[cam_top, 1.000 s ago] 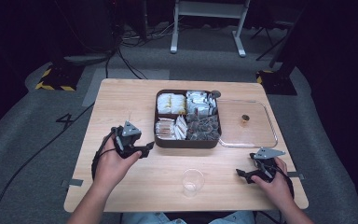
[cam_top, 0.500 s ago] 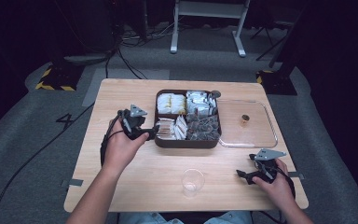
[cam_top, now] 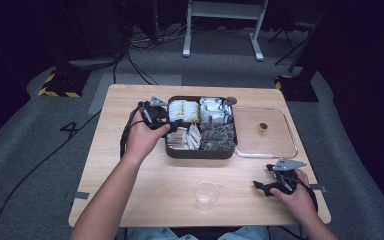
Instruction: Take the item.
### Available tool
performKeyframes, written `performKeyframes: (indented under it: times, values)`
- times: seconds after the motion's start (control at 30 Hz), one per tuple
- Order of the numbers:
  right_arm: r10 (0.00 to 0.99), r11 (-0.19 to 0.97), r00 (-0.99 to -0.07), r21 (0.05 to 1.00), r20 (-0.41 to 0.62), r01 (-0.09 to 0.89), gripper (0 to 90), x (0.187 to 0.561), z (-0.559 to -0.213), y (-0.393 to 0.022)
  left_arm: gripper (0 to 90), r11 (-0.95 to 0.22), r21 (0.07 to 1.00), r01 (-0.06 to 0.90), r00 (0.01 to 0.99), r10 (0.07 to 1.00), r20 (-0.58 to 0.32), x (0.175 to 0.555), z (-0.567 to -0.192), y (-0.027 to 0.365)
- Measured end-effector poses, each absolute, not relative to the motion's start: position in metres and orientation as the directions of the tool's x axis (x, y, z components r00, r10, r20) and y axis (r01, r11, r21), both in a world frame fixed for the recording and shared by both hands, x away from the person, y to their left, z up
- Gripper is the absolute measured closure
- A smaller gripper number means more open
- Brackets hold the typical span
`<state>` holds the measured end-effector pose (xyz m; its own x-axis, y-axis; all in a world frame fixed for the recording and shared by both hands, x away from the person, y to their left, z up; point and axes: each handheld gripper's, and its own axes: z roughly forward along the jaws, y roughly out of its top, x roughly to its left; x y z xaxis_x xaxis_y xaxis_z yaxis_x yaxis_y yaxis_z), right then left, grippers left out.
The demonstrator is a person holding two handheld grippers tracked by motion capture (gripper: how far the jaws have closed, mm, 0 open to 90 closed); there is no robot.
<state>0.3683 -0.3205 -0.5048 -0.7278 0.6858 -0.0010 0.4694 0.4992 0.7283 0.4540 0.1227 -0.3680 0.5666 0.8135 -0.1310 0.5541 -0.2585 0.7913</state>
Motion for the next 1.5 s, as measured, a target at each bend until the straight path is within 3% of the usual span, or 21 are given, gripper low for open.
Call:
performKeyframes:
  times: [0.4, 0.73, 0.83, 1.5]
  values:
    - [0.680, 0.502, -0.733, 0.731, -0.003, 0.462, 11.8, 0.368, -0.505, -0.321, 35.8, -0.327, 0.777, 0.538, 0.597, 0.799, -0.077, 0.498, -0.372, 0.102]
    - [0.663, 0.508, -0.748, 0.735, -0.002, 0.449, 14.5, 0.370, -0.505, -0.321, 35.7, -0.325, 0.762, 0.560, 0.567, 0.821, -0.066, 0.531, -0.380, 0.093]
    - [0.665, 0.506, -0.747, 0.737, -0.003, 0.448, 15.4, 0.370, -0.504, -0.321, 35.7, -0.351, 0.747, 0.565, 0.550, 0.835, -0.024, 0.541, -0.384, 0.094]
    - [0.662, 0.506, -0.749, 0.739, -0.002, 0.445, 17.1, 0.371, -0.504, -0.322, 40.7, -0.341, 0.649, 0.680, 0.518, 0.850, -0.096, 0.577, -0.423, 0.084]
